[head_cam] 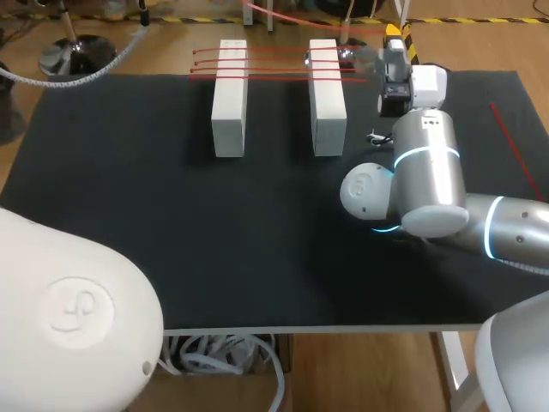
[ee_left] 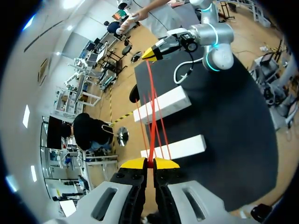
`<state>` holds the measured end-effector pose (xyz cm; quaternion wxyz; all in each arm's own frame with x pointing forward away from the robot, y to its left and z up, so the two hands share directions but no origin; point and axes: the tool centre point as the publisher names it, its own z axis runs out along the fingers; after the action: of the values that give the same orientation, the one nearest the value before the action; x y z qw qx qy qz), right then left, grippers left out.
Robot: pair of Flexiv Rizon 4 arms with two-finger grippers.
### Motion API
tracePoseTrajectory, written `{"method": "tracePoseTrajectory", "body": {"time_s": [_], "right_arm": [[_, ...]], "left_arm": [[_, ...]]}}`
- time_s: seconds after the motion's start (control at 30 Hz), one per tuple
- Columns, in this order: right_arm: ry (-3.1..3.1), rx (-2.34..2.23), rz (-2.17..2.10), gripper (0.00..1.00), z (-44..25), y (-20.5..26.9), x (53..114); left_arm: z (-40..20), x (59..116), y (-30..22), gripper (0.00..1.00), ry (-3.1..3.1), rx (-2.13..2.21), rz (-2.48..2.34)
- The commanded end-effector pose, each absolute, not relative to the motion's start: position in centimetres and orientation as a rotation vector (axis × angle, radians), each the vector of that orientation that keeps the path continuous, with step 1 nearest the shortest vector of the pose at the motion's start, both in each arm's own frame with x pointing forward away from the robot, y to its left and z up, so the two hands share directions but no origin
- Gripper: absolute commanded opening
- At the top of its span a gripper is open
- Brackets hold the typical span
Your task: Grab the tape and strap the tape.
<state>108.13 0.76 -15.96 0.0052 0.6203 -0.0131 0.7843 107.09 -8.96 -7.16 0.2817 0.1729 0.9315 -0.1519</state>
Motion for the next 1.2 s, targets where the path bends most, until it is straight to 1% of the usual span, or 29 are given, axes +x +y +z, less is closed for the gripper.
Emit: {"method": "tracePoseTrajectory", "body": {"time_s": [0.03, 0.17, 0.37, 0.5, 0.57, 0.7, 0.77, 0.8, 0.87, 0.97, 1.03, 1.2], "right_arm": [[-0.038, 1.948, 2.451, 0.0, -15.8, 0.7, 108.1], [-0.038, 1.948, 2.451, 0.0, -15.8, 0.7, 108.1], [-0.038, 1.948, 2.451, 0.0, -15.8, 0.7, 108.1], [-0.038, 1.948, 2.451, 0.0, -15.8, 0.7, 108.1], [-0.038, 1.948, 2.451, 0.0, -15.8, 0.7, 108.1], [-0.038, 1.948, 2.451, 0.0, -15.8, 0.7, 108.1], [-0.038, 1.948, 2.451, 0.0, -15.8, 0.7, 108.1], [-0.038, 1.948, 2.451, 0.0, -15.8, 0.7, 108.1], [-0.038, 1.948, 2.451, 0.0, -15.8, 0.7, 108.1], [-0.038, 1.948, 2.451, 0.0, -15.8, 0.7, 108.1], [-0.038, 1.948, 2.451, 0.0, -15.8, 0.7, 108.1], [-0.038, 1.948, 2.451, 0.0, -15.8, 0.7, 108.1]], "left_arm": [[-6.0, 106.7, -8.9, 0.0, 2.577, 0.696, -0.239], [-5.0, 106.2, -8.8, 0.0, 2.647, 0.859, -0.131], [-4.7, 104.7, -9.6, 0.0, 2.736, 1.114, -0.162], [-4.8, 103.2, -10.9, 0.0, 2.791, 1.188, -0.284], [-5.0, 102.9, -11.6, 0.0, 2.806, 1.199, -0.252], [-6.5, 104.1, -12.5, 0.0, 2.841, 1.047, -0.039], [-6.6, 105.1, -11.8, 0.0, 2.839, 0.91, 0.006], [-6.7, 105.5, -11.3, 0.0, 2.814, 0.873, 0.126], [-6.7, 106.1, -11.0, 0.0, 2.833, 0.79, 0.093], [-7.2, 106.3, -11.3, 0.0, 2.804, 0.801, 0.224], [-7.5, 106.4, -11.0, 0.0, 2.847, 0.729, 0.155], [-7.6, 106.3, -10.6, 0.0, 2.872, 0.677, 0.22]]}}
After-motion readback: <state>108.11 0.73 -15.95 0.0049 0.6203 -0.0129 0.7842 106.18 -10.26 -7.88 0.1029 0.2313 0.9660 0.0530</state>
